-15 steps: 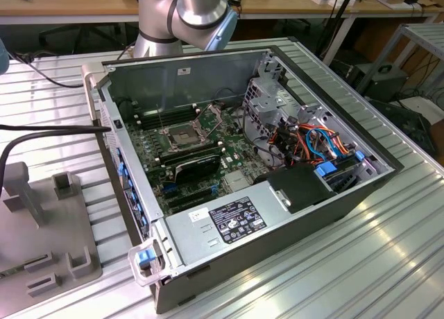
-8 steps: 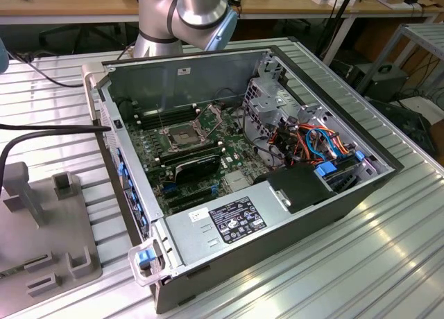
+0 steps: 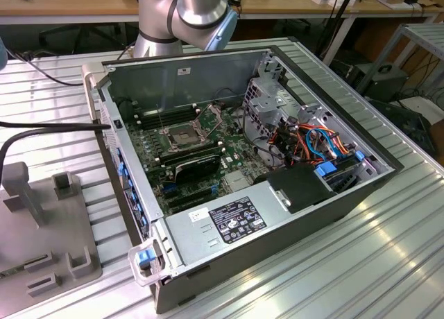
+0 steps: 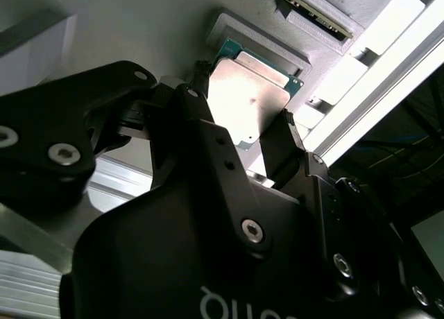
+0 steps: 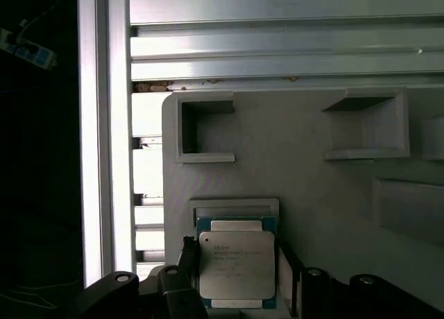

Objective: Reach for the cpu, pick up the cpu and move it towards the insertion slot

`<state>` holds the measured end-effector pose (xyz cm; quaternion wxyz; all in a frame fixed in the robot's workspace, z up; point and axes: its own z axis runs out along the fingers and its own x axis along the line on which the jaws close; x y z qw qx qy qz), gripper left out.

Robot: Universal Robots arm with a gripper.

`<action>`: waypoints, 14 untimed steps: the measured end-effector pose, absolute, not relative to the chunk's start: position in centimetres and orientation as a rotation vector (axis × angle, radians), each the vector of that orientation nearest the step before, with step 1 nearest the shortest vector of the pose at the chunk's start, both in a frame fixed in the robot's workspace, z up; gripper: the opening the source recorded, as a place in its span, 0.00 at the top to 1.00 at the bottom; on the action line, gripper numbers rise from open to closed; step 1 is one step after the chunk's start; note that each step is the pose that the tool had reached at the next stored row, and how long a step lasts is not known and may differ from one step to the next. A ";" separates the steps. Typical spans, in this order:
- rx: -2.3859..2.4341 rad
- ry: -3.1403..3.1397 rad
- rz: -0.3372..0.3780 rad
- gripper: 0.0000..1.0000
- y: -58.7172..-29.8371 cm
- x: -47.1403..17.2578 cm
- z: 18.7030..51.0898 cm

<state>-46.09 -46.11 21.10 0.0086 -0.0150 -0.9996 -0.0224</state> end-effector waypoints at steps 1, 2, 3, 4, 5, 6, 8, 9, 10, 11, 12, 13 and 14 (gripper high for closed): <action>-0.047 -3.123 -0.070 0.45 -46.1 -46.1 21.1; -0.047 -3.123 -0.070 0.45 -46.1 -46.1 21.1; -0.047 -3.123 -0.070 0.45 -46.1 -46.1 21.2; -0.047 -3.123 -0.070 0.45 -46.1 -46.1 21.3; -0.047 -3.123 -0.070 0.45 -46.1 -46.1 21.4; -0.047 -3.123 -0.070 0.45 -46.1 -46.1 21.4; -0.047 -3.123 -0.070 0.45 -46.1 -46.1 21.5; -0.047 -3.123 -0.070 0.45 -46.1 -46.1 21.6; -0.047 -3.123 -0.070 0.45 -46.1 -46.1 21.7; -0.047 -3.123 -0.070 0.45 -46.1 -46.1 21.8; -0.047 -3.123 -0.070 0.45 -46.1 -46.1 21.8; -0.047 -3.123 -0.070 0.45 -46.1 -46.1 21.9; -0.047 -3.123 -0.070 0.45 -46.1 -46.1 21.9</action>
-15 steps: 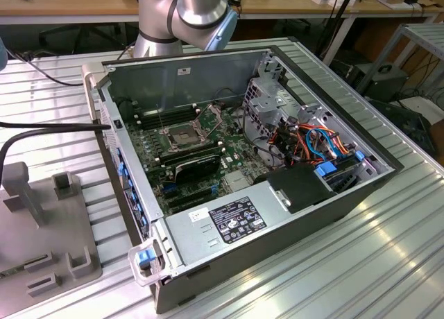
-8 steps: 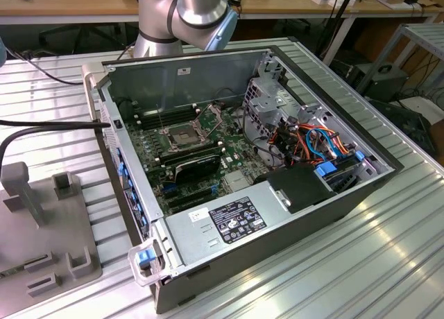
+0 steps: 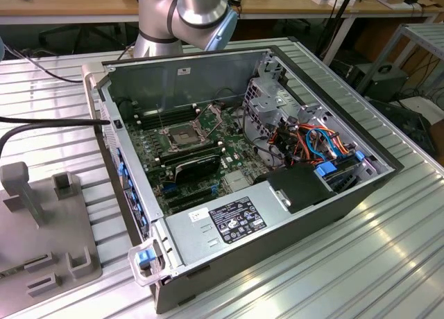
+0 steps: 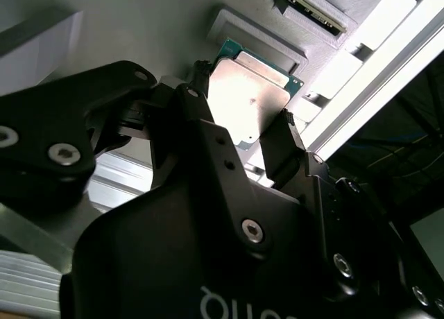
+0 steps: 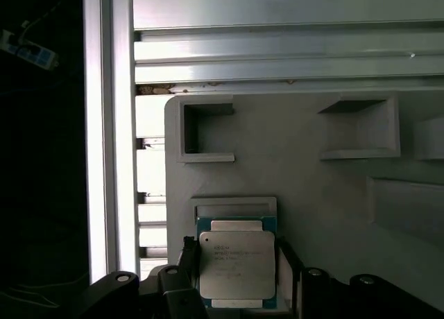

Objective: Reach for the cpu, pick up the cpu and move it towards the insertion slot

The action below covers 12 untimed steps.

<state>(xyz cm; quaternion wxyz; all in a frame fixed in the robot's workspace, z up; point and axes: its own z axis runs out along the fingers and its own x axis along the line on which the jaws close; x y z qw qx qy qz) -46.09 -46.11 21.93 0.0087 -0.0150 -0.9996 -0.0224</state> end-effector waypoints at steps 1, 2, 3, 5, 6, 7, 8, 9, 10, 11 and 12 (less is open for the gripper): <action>-0.047 -3.123 -0.070 0.45 -46.1 -46.1 22.0; -0.047 -3.123 -0.070 0.45 -46.1 -46.1 22.1; -0.047 -3.123 -0.070 0.45 -46.1 -46.1 22.2; -0.047 -3.123 -0.070 0.45 -46.1 -46.1 22.3; -0.047 -3.123 -0.070 0.45 -46.1 -46.1 22.4; -0.047 -3.123 -0.070 0.45 -46.1 -46.1 22.5; -0.047 -3.123 -0.070 0.45 -46.1 -46.1 22.6; -0.047 -3.123 -0.070 0.45 -46.1 -46.1 22.7; -0.047 -3.123 -0.070 0.45 -46.1 -46.1 22.8; -0.047 -3.123 -0.070 0.45 -46.1 -46.1 22.8; -0.047 -3.123 -0.070 0.45 -46.1 -46.1 22.9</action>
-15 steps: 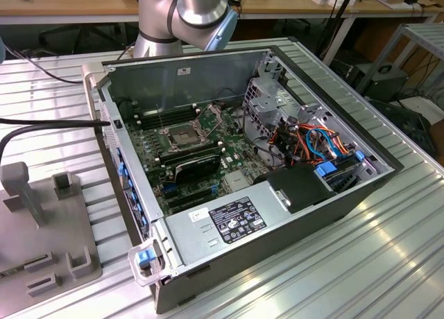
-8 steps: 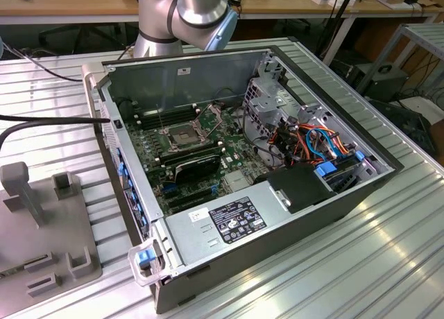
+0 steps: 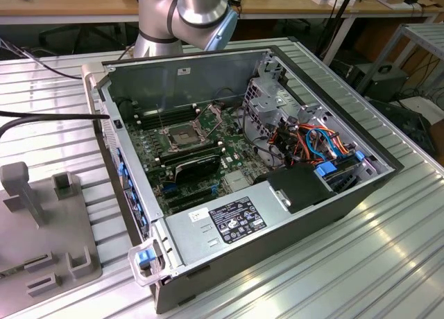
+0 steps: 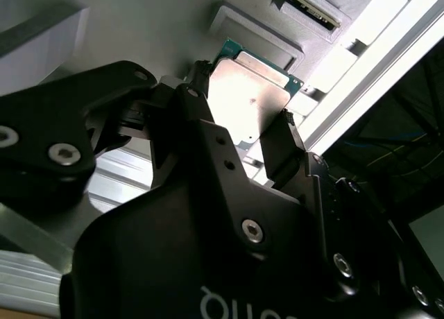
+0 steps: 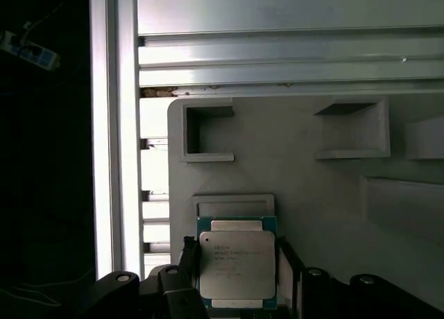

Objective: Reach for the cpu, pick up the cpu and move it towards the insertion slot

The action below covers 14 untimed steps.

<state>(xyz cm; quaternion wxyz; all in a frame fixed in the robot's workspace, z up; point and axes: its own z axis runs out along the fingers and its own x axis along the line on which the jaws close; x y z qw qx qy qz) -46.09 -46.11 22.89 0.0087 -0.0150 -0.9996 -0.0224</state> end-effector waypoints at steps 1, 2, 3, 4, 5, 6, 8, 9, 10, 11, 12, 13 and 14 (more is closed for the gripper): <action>-0.047 -3.123 -0.070 0.45 -46.1 -46.1 22.9; -0.047 -3.123 -0.070 0.45 -46.1 -46.1 23.0; -0.047 -3.123 -0.070 0.45 -46.1 -46.1 23.1; -0.047 -3.123 -0.070 0.45 -46.1 -46.1 23.1; -0.047 -3.123 -0.070 0.45 -46.1 -46.1 23.2; -0.047 -3.123 -0.070 0.45 -46.1 -46.1 23.3; -0.047 -3.123 -0.070 0.45 -46.1 -46.1 23.4; -0.047 -3.123 -0.070 0.45 -46.1 -46.1 23.5; -0.047 -3.123 -0.070 0.45 -46.1 -46.1 23.5; -0.047 -3.123 -0.070 0.45 -46.1 -46.1 23.6; -0.047 -3.123 -0.070 0.45 -46.1 -46.1 23.6; -0.047 -3.123 -0.070 0.45 -46.1 -46.1 23.7; -0.047 -3.123 -0.070 0.45 -46.1 -46.1 23.8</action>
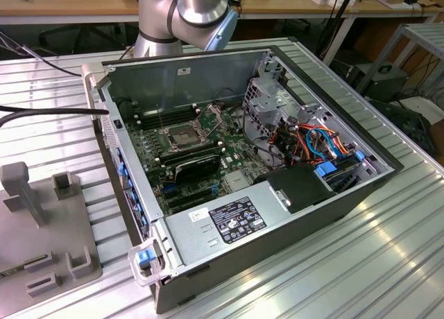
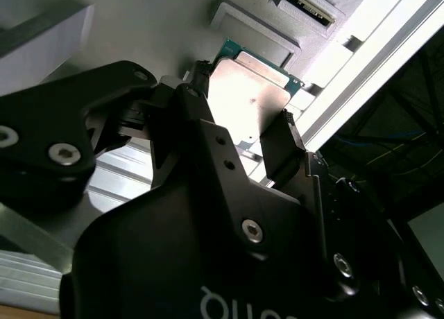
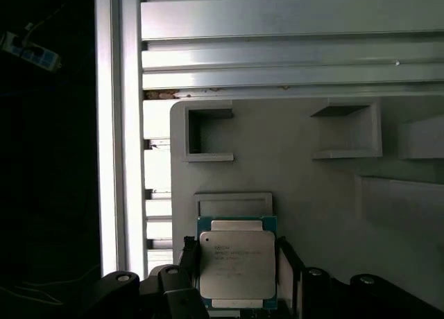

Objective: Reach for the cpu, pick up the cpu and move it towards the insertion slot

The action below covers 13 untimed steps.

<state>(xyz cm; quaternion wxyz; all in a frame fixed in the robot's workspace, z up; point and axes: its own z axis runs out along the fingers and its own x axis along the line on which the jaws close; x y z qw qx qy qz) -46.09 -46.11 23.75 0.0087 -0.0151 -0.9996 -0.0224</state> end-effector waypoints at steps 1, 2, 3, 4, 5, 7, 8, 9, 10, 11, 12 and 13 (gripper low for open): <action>-0.047 -3.123 -0.070 0.45 -46.1 -46.1 23.8; -0.047 -3.123 -0.070 0.45 -46.1 -46.1 23.9; -0.047 -3.123 -0.070 0.45 -46.1 -46.1 23.9; -0.047 -3.123 -0.070 0.45 -46.1 -46.1 24.0; -0.047 -3.123 -0.070 0.45 -46.1 -46.1 24.1; -0.047 -3.123 -0.070 0.45 -46.1 -46.1 24.2; -0.047 -3.123 -0.070 0.45 -46.1 -46.1 24.2; -0.047 -3.123 -0.070 0.45 -46.1 -46.1 24.3; -0.047 -3.123 -0.070 0.45 -46.1 -46.1 24.3; -0.047 -3.123 -0.070 0.45 -46.1 -46.1 24.4; -0.047 -3.123 -0.070 0.45 -46.1 -46.1 24.5; -0.047 -3.123 -0.070 0.45 -46.1 -46.1 24.5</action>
